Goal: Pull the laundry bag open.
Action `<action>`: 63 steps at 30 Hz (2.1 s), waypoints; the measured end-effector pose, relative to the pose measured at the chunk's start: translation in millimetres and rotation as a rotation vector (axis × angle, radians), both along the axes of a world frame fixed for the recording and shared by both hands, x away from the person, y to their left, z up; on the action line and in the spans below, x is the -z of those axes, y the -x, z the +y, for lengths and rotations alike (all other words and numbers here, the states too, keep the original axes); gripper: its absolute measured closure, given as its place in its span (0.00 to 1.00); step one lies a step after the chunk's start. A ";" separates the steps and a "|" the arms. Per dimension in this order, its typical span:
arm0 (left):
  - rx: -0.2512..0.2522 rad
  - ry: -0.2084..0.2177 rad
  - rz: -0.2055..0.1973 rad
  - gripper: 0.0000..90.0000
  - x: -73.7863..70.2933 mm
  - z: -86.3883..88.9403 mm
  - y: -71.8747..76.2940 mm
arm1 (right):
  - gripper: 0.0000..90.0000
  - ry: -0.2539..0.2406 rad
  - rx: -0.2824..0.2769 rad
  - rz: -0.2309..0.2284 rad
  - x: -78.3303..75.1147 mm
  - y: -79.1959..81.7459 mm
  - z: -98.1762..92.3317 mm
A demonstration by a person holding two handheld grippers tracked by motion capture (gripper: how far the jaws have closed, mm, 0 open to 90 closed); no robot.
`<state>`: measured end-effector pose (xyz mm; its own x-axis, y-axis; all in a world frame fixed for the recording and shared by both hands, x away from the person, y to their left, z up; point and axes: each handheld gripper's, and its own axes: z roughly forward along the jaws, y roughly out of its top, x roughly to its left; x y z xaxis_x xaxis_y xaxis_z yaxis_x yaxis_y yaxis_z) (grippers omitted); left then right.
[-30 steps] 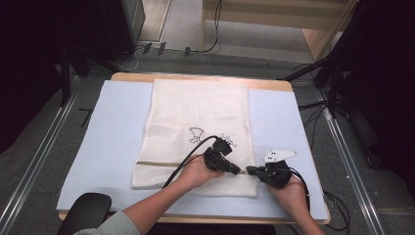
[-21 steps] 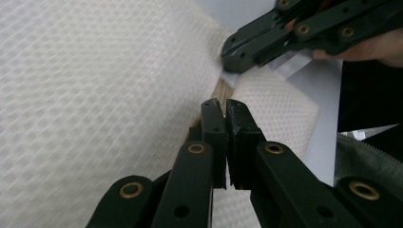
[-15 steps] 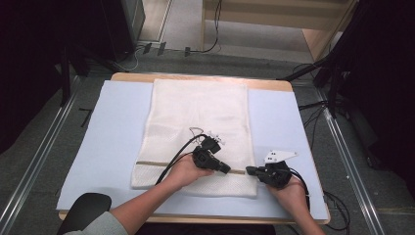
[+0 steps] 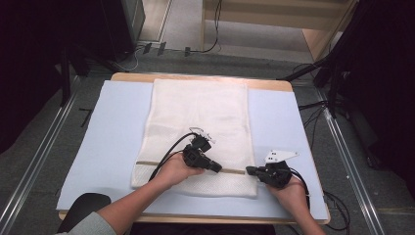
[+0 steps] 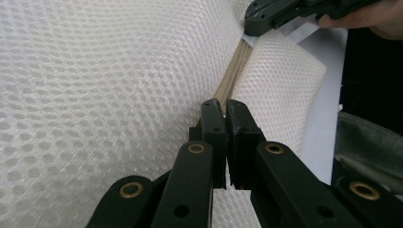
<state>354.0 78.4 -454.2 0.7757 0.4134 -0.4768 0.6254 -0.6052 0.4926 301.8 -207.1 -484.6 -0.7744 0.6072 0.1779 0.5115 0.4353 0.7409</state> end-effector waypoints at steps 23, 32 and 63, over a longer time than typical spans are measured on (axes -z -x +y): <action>-0.037 0.021 0.032 0.99 -7.7 40.4 -2.3 | 1.00 -0.001 -0.009 -0.010 0.5 0.0 -0.3; -0.040 0.005 0.026 0.99 -12.5 66.9 -4.5 | 1.00 0.000 -0.012 -0.008 0.3 -0.4 -0.5; -0.109 -0.016 0.054 0.99 -16.4 130.8 -2.5 | 1.00 0.012 -0.042 -0.005 -0.9 -3.3 -1.0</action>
